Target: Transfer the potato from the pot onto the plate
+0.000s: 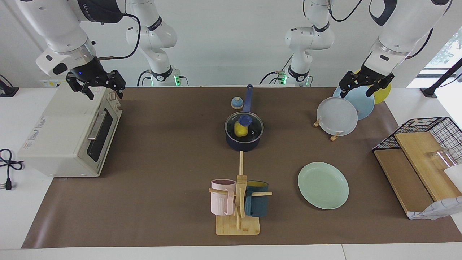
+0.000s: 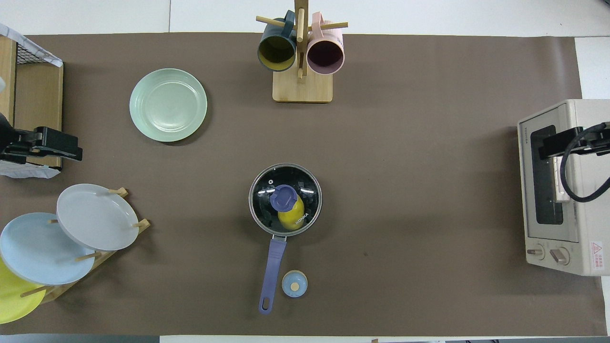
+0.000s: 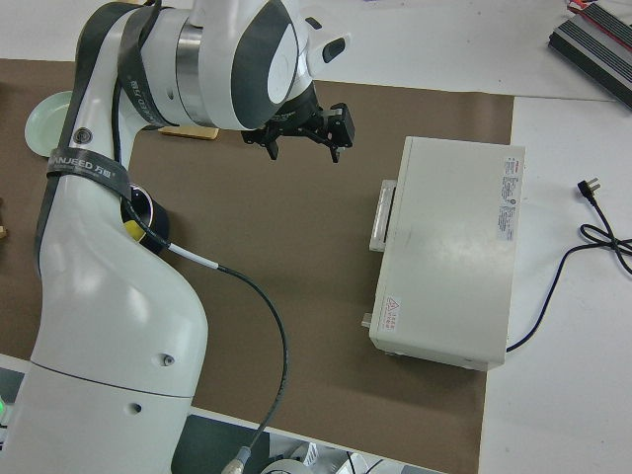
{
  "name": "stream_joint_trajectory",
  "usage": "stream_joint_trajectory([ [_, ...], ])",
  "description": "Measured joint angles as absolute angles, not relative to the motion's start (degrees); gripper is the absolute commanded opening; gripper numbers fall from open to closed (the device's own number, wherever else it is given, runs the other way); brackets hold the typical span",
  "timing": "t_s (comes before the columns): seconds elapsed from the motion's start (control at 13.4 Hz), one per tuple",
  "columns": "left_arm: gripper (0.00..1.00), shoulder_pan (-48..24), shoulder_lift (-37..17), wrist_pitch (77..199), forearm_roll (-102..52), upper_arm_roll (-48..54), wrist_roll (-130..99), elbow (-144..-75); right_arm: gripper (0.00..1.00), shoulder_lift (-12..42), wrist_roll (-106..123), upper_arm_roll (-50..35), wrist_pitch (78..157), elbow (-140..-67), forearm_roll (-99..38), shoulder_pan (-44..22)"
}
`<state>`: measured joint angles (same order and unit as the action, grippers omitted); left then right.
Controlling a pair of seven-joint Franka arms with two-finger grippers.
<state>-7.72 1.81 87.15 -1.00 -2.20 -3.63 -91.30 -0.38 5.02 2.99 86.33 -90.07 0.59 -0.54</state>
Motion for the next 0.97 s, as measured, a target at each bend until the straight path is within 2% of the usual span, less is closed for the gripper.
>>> stream_joint_trajectory([
  [0.97, 1.0, -7.7, 1.8, 87.1, -1.0, -2.2, -3.6, -91.3, 1.0, -0.1, 4.6, 2.5, 86.9, -90.0, -0.3, -0.4],
])
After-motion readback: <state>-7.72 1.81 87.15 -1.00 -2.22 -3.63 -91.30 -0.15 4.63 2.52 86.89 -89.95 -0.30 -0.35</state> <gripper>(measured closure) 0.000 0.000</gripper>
